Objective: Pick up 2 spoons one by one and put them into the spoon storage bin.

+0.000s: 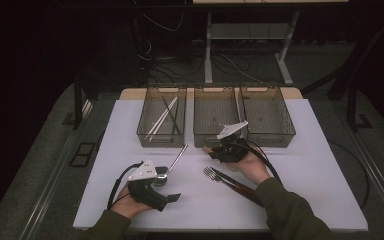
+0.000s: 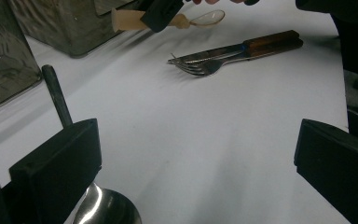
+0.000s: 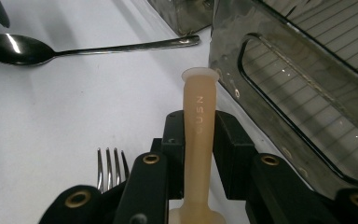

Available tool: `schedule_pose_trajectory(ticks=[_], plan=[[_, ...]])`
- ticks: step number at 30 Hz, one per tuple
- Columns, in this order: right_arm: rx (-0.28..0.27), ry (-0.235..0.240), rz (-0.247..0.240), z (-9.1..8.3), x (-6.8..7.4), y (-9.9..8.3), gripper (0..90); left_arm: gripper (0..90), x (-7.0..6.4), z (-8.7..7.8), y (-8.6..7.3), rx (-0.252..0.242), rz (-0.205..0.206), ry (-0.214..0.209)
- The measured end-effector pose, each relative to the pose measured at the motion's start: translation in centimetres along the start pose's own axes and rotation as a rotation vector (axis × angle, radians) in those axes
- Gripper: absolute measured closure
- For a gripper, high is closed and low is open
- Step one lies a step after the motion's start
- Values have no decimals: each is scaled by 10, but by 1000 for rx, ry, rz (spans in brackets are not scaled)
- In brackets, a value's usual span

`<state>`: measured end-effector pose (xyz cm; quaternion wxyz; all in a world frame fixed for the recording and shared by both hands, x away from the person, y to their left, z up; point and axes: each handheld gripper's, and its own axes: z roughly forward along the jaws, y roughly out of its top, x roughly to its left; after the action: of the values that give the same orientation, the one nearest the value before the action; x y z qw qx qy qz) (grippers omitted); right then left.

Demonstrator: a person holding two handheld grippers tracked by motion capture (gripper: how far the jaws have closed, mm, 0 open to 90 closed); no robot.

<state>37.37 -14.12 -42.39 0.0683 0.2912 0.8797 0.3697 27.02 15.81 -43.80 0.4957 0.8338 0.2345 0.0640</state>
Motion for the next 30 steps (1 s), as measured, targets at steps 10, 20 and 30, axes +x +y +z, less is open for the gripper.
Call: schedule_pose_trajectory(ticks=[10, 20, 30], plan=[[-3, 8, -2, -11, -1, 4, 753, 0, 0, 0, 0, -1, -1, 1], [-16, 9, -8, -21, -1, 13, 753, 0, 0, 0, 0, -3, -3, 1], [-35, 6, -11, -32, -2, 25, 752, 0, 1, 0, 0, -3, -1, 1]])
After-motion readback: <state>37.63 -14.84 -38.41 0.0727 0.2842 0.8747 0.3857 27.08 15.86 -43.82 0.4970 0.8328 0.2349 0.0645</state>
